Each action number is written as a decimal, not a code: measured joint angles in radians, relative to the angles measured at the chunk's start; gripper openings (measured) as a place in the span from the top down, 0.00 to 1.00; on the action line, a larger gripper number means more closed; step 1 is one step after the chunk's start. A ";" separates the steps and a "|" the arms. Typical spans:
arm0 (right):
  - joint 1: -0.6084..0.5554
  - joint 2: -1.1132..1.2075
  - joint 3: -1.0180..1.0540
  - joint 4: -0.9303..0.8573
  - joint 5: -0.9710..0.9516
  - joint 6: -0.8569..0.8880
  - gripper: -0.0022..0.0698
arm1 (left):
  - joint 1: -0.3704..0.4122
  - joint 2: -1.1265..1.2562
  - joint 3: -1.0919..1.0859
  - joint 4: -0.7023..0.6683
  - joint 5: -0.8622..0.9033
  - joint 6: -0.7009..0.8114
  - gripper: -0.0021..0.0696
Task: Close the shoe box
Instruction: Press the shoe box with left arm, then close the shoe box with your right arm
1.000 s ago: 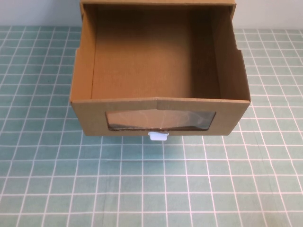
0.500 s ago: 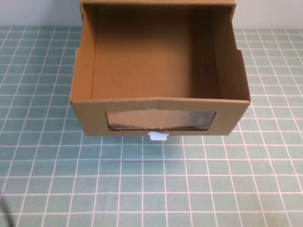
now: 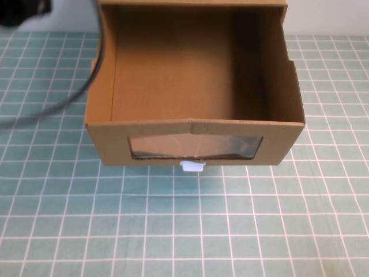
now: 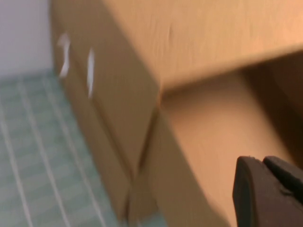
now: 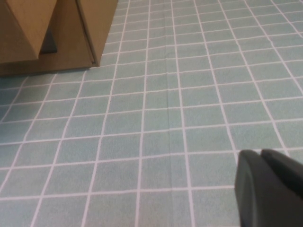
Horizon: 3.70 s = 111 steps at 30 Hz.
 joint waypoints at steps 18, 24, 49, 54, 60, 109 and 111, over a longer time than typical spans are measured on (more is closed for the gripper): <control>0.000 0.000 0.000 0.000 0.000 0.000 0.99 | -0.136 0.540 -0.484 -0.021 0.010 0.109 0.98; 0.000 0.000 0.000 0.022 -0.010 0.000 0.99 | -0.136 0.542 -0.486 -0.023 0.010 0.120 0.98; 0.000 0.141 -0.200 0.670 0.140 0.002 0.99 | -0.138 0.542 -0.487 -0.023 0.014 0.125 0.98; 0.000 0.439 -0.431 0.466 0.448 0.002 0.99 | -0.138 0.542 -0.487 -0.023 0.014 0.125 0.98; 0.000 0.783 -0.694 0.327 0.643 -0.096 0.99 | -0.138 0.542 -0.487 -0.023 0.014 0.125 0.98; 0.488 1.758 -1.669 0.095 0.188 0.063 0.99 | -0.138 0.542 -0.487 -0.023 0.014 0.128 0.98; 0.479 1.791 -1.711 0.099 0.209 0.057 0.99 | -0.138 0.542 -0.487 -0.023 0.014 0.128 0.98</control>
